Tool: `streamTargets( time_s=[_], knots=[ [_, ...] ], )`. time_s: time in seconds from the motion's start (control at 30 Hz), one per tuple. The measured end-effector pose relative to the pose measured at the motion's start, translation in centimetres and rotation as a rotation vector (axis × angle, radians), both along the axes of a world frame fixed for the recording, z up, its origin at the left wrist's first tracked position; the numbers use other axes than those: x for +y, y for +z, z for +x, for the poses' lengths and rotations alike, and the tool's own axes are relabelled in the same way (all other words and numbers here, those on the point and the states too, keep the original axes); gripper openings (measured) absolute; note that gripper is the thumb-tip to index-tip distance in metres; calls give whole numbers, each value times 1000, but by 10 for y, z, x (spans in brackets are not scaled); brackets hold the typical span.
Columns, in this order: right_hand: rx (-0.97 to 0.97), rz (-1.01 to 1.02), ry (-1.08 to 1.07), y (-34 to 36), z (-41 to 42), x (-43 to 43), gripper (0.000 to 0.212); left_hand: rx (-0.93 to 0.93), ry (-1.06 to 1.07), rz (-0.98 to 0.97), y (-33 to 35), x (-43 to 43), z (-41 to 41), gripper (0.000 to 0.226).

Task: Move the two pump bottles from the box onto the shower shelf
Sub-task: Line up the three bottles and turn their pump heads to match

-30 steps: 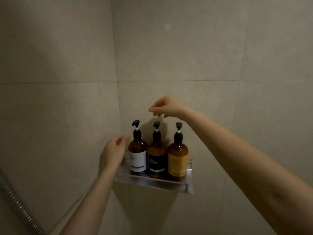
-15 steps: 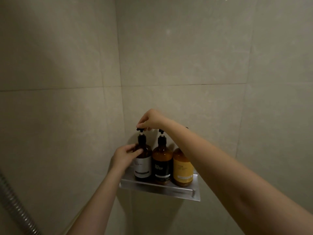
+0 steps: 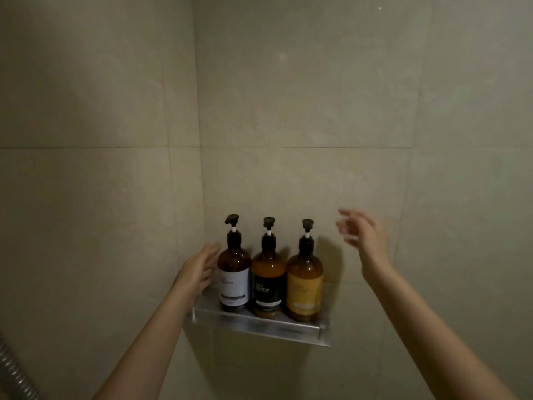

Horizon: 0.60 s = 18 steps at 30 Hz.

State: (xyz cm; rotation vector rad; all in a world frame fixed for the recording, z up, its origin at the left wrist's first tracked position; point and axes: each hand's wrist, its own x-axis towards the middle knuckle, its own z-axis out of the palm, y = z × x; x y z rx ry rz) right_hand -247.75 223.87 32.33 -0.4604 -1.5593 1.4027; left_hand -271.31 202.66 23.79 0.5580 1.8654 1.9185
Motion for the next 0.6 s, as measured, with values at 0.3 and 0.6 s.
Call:
streamTargets(
  time_s=[0.3,0.6],
  knots=[
    [-513,192,238,-98,5,-9,64,17,45,61,-10,1,8,50],
    [-489,212,114,-109,-6,-10,59,11,45,79,-9,-3,11,53]
  ],
)
